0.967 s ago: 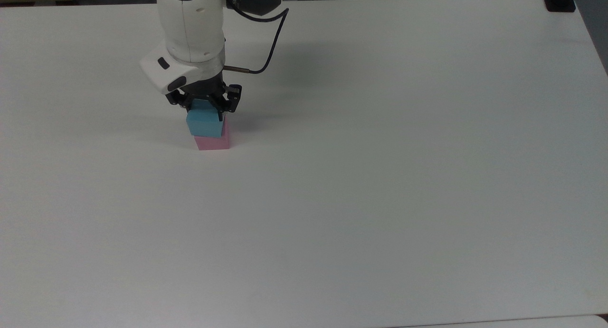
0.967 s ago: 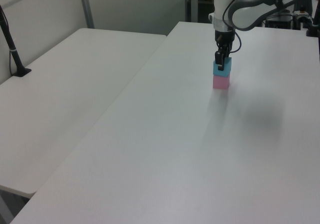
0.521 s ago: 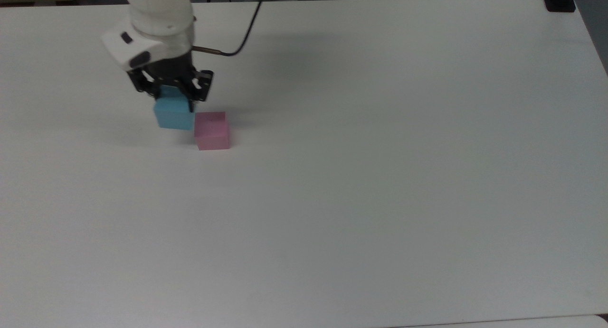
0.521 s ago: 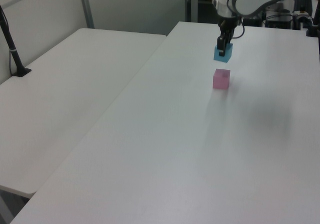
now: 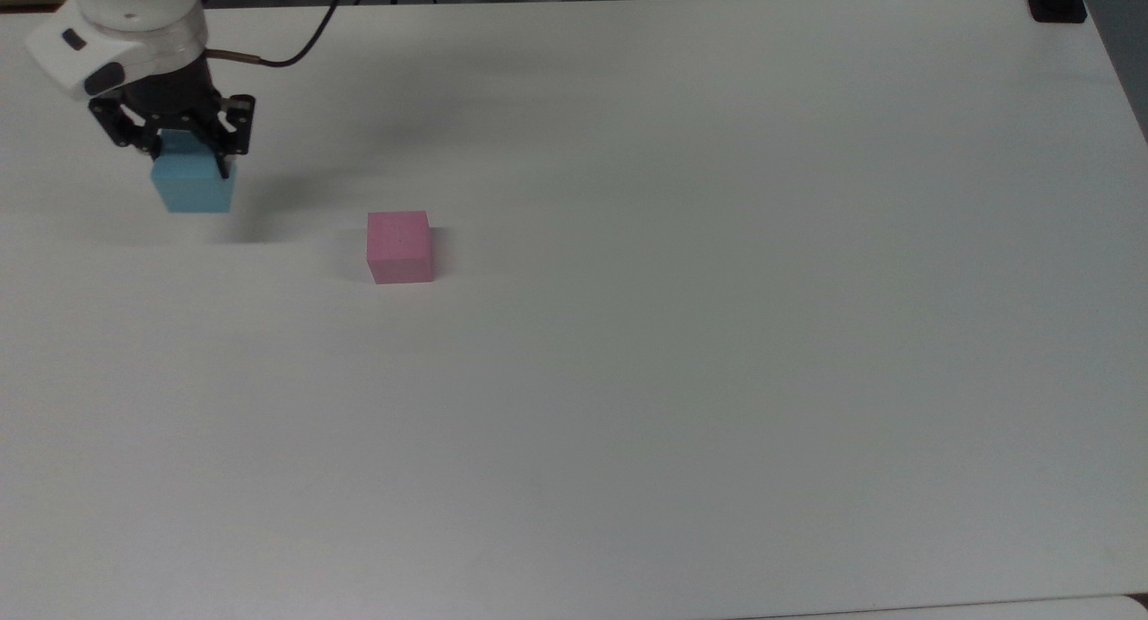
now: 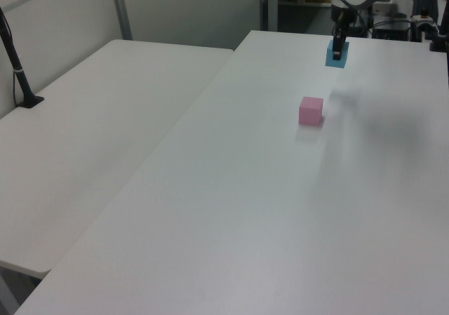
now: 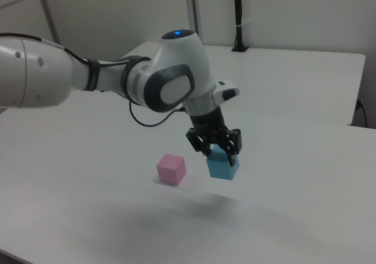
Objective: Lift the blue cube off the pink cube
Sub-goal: 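Lift the blue cube off the pink cube and carry it aside, then lower the blue cube onto the table and open the gripper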
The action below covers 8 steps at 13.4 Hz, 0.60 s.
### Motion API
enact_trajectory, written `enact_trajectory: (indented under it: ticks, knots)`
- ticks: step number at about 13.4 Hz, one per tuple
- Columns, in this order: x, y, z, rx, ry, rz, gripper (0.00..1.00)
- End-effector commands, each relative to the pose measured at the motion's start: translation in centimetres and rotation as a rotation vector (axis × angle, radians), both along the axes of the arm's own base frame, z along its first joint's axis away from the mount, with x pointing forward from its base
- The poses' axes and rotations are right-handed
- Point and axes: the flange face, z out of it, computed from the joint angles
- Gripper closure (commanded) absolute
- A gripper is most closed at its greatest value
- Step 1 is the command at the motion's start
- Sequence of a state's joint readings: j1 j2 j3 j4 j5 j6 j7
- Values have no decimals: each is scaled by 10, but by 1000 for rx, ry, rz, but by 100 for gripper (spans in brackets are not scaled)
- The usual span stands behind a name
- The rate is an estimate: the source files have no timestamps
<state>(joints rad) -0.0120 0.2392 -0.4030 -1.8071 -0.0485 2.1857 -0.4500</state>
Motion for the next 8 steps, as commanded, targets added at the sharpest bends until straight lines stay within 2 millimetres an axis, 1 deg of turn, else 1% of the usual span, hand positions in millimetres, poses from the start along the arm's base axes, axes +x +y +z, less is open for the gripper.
enact_trajectory:
  ticks: [1,2,3,4,5,6,8]
  knots:
    - [4,-28,-30,-20,-28,39,81]
    - [0,-43,-35,-34,-24,43,81]
    - [-5,-52,-37,-36,-19,42,81]
    - [-8,-56,-40,-36,-7,54,81]
    - [-15,-59,-57,-27,28,69,81]
    - [-22,-69,-66,-29,53,77,81]
    - [-28,-73,-78,-24,79,84,80]
